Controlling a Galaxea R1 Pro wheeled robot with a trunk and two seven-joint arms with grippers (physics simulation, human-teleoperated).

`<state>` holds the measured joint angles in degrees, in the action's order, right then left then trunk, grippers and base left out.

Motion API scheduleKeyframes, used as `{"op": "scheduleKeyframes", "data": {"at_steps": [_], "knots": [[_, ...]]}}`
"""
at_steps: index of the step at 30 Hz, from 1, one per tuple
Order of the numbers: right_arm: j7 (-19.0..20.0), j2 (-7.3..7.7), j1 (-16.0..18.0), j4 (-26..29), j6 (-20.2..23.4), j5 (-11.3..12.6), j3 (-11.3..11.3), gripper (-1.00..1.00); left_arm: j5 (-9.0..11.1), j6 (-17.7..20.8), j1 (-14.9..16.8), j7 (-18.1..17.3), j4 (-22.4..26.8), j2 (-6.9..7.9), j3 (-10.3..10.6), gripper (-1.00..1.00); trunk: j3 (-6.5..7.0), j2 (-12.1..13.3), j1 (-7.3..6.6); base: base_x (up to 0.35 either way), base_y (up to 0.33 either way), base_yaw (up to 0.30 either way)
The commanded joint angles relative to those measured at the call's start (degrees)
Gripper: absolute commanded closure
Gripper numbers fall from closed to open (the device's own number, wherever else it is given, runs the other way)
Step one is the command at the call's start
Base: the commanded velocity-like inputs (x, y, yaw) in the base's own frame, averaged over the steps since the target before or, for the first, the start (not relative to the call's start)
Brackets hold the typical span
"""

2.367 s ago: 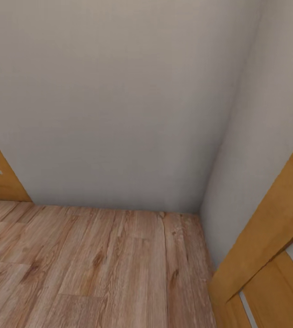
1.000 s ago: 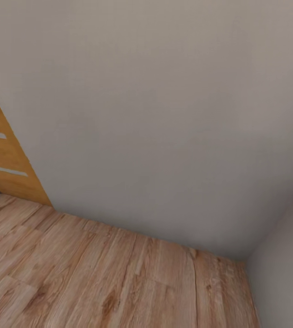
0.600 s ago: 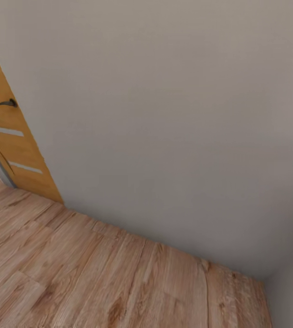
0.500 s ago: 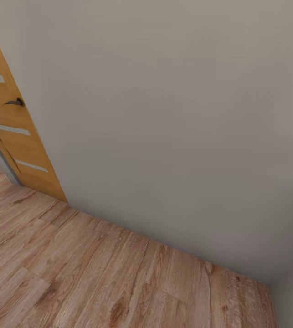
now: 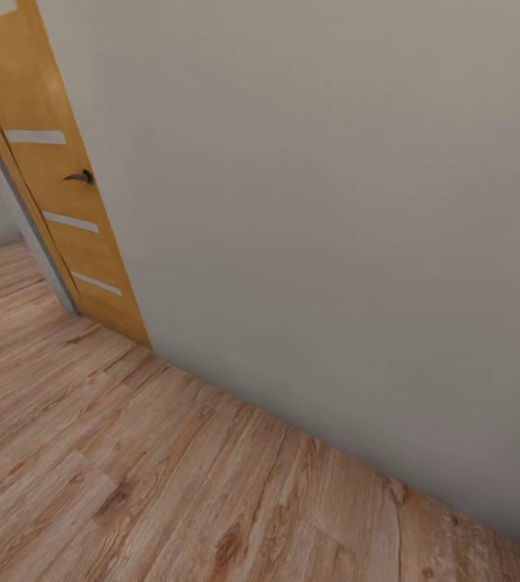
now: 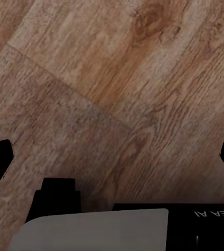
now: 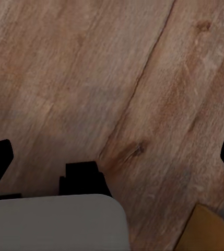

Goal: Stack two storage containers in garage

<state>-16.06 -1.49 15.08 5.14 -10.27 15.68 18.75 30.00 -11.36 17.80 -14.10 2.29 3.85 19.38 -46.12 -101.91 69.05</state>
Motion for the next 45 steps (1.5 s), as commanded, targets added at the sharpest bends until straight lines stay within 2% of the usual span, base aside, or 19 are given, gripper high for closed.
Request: {"op": "scheduleKeyframes", "data": {"at_steps": [1, 23, 45], "knots": [[-0.20, -0.01, 0.03, -0.04, -0.22, 0.58, 0.49, -1.00, 0.59, -0.15, 0.04, -0.23, -0.07, 0.01, 0.48, -1.00, -0.05, -0.02, 0.01, 0.118, 0.124, 0.048], [-0.20, -0.01, 0.03, -0.04, -0.24, 0.58, 0.49, -1.00, 0.59, -0.15, 0.04, -0.23, -0.02, -0.03, 0.48, -1.00, -0.11, -0.02, 0.01, 0.215, 0.205, 0.021], [-0.20, -0.01, 0.03, -0.04, -0.22, 0.58, 0.49, -1.00, 0.59, -0.15, 0.04, -0.23, -0.06, -0.04, 0.48, -1.00, -0.18, -0.02, 0.01, 0.288, 0.172, 0.233]]}}
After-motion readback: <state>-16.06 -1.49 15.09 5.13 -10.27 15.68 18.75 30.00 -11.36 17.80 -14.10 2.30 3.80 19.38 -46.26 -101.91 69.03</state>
